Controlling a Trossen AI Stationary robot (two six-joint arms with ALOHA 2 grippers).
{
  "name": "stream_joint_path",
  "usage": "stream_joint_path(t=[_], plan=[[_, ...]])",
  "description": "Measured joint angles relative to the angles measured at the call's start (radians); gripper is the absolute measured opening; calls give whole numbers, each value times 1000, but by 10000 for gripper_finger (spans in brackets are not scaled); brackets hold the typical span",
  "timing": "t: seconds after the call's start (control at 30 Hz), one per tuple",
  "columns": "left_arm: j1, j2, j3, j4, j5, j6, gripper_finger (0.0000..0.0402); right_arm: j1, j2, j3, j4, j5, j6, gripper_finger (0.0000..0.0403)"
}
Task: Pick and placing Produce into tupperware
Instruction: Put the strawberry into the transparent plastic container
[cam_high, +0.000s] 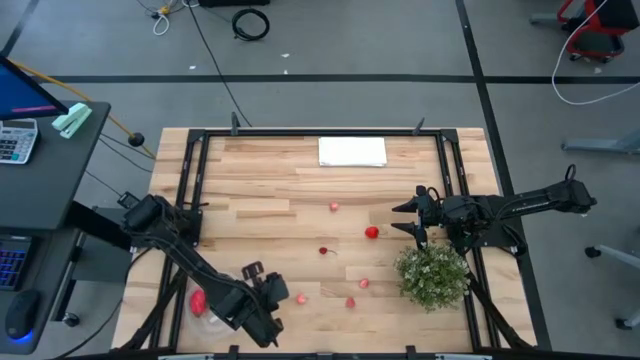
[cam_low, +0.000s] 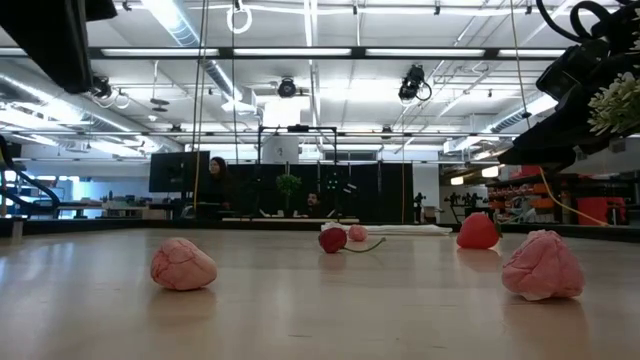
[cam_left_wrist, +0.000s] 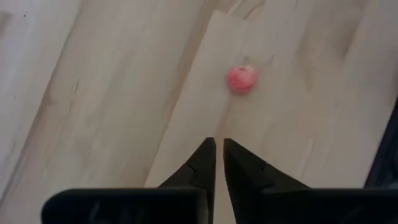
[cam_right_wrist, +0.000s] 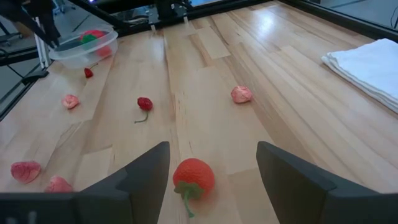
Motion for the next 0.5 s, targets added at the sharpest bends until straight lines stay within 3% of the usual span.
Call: stream_joint_path(t=[0.23, 0.3, 0.4, 0.5], plan=[[-1, 0, 9, 11, -2, 51, 20, 0, 0, 0, 4, 48, -67, 250], [-1, 0, 9, 7, -2, 53, 18, 1, 0, 0, 31, 51, 15, 250], [-1, 0, 9, 0, -3, 76, 16, 1, 1, 0, 133, 58, 267, 250], [0, 0, 9, -6, -38, 125, 18, -10, 6, 0, 271, 201, 313, 250]])
